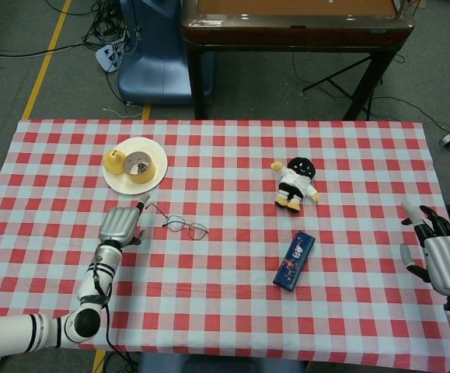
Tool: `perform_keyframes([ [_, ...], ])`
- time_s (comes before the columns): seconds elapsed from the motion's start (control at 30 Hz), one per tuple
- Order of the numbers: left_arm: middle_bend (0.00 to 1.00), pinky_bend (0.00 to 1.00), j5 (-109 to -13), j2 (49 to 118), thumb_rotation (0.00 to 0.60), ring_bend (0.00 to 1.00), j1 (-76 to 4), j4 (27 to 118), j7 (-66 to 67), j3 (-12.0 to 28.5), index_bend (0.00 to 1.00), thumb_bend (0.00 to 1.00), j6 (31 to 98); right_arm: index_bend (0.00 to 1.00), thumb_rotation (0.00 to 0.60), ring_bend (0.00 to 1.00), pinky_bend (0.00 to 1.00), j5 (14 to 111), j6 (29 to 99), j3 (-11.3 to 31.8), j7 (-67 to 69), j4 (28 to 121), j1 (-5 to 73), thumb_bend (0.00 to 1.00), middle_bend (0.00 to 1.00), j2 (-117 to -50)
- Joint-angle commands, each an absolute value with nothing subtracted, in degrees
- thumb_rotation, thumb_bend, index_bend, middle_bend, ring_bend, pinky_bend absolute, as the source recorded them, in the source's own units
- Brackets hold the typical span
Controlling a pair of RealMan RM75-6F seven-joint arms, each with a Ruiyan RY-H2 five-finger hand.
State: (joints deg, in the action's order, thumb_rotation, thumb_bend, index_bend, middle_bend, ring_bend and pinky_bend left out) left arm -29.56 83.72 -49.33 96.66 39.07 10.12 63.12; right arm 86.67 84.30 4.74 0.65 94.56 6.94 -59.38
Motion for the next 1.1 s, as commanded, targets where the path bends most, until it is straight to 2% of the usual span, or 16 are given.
perform_keyframes([
  [0.03, 1.00, 1.00, -30.62, 83.87, 0.600, 1.00, -49.25, 98.07, 37.21, 10.91, 0.00, 0.43, 61.67, 0.00, 0.600, 0.11, 0.19, 86.60, 84.17, 4.78, 0.71, 94.47, 7.00, 0.45, 0.33, -59.43],
  [0.23, 1.00, 1.00, -31.83, 84.13, 0.600, 1.00, -49.93, 99.83, 36.82, 10.47, 0.00, 0.47, 60.63, 0.00, 0.600, 0.11, 0.19, 86.59, 84.10, 4.83, 0.80, 94.36, 7.06, 0.45, 0.33, -59.47],
  [0.6, 1.00, 1.00, -33.22, 87.55, 0.600, 1.00, -51.76, 101.49, 37.91, 9.33, 0.00, 0.72, 61.05, 0.00, 0.600, 0.12, 0.19, 86.45, 84.46, 4.66, 1.08, 94.19, 6.57, 0.45, 0.34, -59.39],
  [1.1, 1.00, 1.00, -30.94, 93.03, 0.600, 1.00, -54.31, 99.47, 41.33, 7.64, 0.00, 0.73, 61.36, 0.00, 0.600, 0.13, 0.19, 86.62, 84.89, 4.50, 1.57, 93.97, 6.11, 0.45, 0.35, -59.34],
])
